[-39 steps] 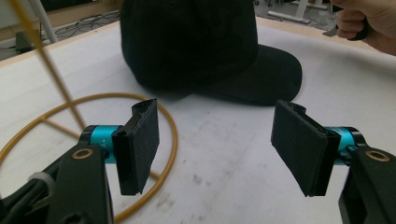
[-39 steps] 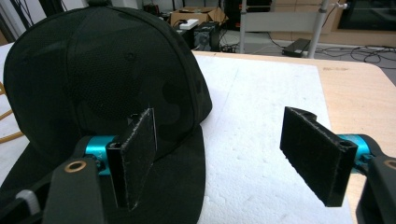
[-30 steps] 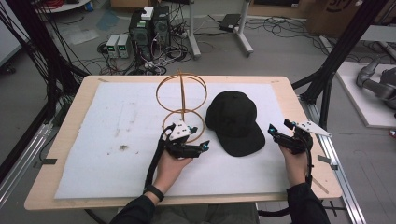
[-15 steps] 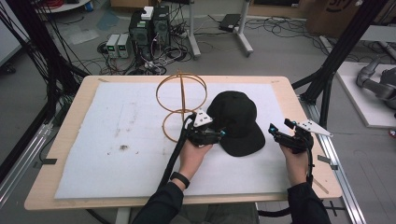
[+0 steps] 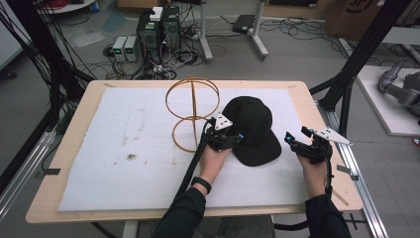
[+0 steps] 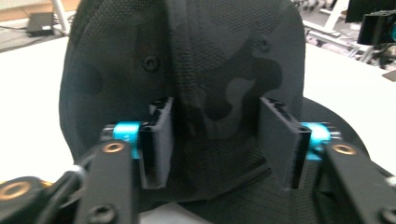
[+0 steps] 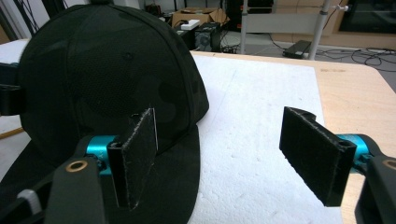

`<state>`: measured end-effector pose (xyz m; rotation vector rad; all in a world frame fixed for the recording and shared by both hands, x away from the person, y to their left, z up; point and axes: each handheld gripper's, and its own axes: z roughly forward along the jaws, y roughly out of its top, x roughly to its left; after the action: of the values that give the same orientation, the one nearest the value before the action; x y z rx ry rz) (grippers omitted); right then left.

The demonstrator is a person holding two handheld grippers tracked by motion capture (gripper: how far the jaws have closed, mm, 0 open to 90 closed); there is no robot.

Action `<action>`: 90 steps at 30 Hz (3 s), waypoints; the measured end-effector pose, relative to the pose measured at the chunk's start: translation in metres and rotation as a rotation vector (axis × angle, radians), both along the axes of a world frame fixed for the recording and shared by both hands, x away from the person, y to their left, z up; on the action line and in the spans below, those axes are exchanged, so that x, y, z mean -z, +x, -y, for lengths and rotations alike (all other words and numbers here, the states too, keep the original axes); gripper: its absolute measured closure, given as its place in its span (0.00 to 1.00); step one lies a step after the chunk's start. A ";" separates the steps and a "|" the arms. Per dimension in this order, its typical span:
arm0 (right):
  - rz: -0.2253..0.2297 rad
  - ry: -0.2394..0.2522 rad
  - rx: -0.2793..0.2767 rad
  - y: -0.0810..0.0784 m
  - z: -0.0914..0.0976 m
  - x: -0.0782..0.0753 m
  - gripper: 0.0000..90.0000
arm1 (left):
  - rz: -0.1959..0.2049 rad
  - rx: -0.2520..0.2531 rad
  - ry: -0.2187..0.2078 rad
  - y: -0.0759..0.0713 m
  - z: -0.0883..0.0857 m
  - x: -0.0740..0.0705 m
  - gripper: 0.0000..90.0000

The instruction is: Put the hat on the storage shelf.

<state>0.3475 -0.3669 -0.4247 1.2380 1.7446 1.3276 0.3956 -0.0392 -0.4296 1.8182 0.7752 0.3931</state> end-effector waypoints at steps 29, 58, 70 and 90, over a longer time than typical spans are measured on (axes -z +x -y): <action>-0.004 0.002 -0.013 -0.001 0.001 0.001 0.30 | -0.008 0.026 -0.110 -0.017 -0.012 -0.004 0.67; 0.017 0.010 0.015 -0.003 0.006 -0.002 0.31 | -0.040 0.174 -0.235 -0.010 0.002 -0.007 0.98; 0.060 0.067 0.140 -0.010 0.029 -0.006 0.32 | 0.038 0.300 -0.268 -0.019 0.010 -0.044 0.98; 0.079 0.148 0.240 -0.017 0.050 -0.005 0.32 | 0.221 0.387 -0.295 -0.047 -0.006 -0.152 0.98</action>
<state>0.3308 -0.4173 -0.4195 1.4080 1.4148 1.3608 0.3485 -0.0327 -0.2776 1.5681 0.2985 0.2075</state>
